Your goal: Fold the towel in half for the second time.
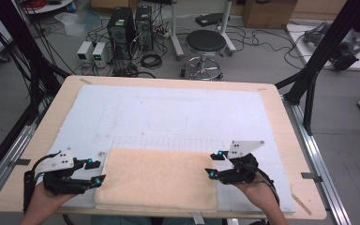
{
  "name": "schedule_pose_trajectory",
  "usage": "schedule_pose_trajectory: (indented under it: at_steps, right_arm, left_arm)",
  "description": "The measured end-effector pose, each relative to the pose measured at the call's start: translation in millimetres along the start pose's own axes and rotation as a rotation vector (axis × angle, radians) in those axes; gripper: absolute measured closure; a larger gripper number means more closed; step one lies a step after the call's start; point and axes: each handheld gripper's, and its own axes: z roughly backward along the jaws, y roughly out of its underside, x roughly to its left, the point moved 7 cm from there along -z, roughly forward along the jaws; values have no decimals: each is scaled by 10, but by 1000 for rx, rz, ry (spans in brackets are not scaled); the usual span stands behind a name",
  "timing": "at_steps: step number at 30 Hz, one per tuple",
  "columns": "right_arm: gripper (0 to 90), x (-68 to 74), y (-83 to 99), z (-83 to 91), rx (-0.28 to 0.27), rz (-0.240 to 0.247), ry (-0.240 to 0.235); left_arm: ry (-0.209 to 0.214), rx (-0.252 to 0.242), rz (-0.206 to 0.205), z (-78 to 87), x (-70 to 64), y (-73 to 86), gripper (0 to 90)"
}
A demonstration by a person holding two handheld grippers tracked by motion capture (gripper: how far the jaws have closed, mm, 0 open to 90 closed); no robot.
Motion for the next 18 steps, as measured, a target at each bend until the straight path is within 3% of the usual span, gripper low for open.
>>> schedule_pose_trajectory:
  at_steps: [5,9,13,18]
  right_arm:
    - [417,-288,47,-199,51,-37,68]
    - [389,-440,110,-320,94,-46,93]
    - [379,-548,155,-388,106,-74,101]
    - [402,-586,231,-448,118,-108,60]
  left_arm:
    - [-54,30,34,-233,310,-77,403]
    - [-67,49,73,-409,495,-121,409]
    - [-91,97,89,-548,632,-59,405]
    - [-46,157,120,-655,660,39,426]
